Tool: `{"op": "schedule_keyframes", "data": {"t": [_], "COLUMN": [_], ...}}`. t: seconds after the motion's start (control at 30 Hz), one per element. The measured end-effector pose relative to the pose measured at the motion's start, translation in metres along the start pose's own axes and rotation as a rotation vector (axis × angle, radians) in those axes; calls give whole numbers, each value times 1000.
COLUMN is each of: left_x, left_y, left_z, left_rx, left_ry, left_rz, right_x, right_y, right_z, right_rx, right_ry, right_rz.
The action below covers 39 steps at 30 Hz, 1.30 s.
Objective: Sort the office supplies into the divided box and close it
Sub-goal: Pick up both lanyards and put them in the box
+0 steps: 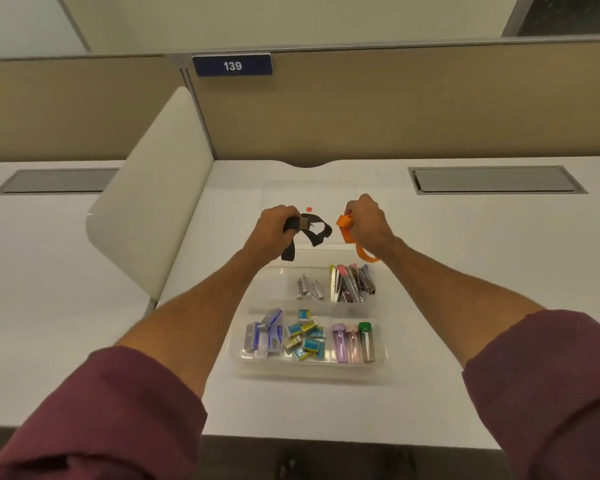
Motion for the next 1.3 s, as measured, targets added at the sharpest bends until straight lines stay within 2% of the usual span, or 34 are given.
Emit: {"op": "schedule_keyframes", "data": {"t": [0.23,0.4,0.53,0.6,0.73,0.97,1.07,1.17,1.3], "left_x": [62,89,105,111,108,114,121,127,137], "left_y": [-13,7,29,43,59,23,12,7,6], "left_z": [33,55,74,83,92,80,81,84,89], "left_rx": [61,125,156,225,360,103,79,91,117], "left_ry": [-140,-296,-487,-525,-456,-382,-360,-344,-321], "left_rz": [-81,-93,-66,-70,-40,-36,-65,-87,-77], "right_x": [55,77,84,83,82,91,97,104,120], "right_y": [19,31,37,40,46,70,90,113,143], "right_z": [13,21,26,28,29,37,47,60,79], "right_rx": [-4,19,6,1,-27,15,79,179,356], "right_ry": [-40,-13,3,20,86,259,268,210,-82], "right_rz": [-85,-148,-189,-203,-283,-455,-440,-340,-123]}}
Point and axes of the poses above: each hand's wrist, its own z-axis away from the middle knuckle, its own y-axis out of the palm, x = y × z, the point moved 8 cm from there along -z, towards the middle knuckle, and after that the axes turned 14 degrees about -x, right-handed, at the moved point
